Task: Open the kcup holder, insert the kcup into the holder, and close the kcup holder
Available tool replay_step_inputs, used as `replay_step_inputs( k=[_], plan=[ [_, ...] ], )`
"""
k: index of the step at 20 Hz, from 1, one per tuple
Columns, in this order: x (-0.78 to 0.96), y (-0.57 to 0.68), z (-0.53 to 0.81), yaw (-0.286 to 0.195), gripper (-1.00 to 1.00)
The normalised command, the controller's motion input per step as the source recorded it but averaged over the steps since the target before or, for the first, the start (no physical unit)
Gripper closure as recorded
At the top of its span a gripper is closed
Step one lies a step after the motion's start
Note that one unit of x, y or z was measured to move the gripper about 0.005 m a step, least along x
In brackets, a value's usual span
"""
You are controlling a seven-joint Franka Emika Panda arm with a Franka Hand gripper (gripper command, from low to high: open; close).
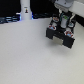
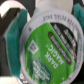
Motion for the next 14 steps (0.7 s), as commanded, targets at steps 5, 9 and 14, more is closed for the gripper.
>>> replay_step_inputs(
  k=[5, 9, 14],
  plan=[
    [-0.2, -0.44, 0.16, -0.044, 1.0],
    [-0.13, -0.27, 0.01, -0.024, 1.0],
    [0.04, -0.01, -0.26, -0.009, 1.0]
  ],
)
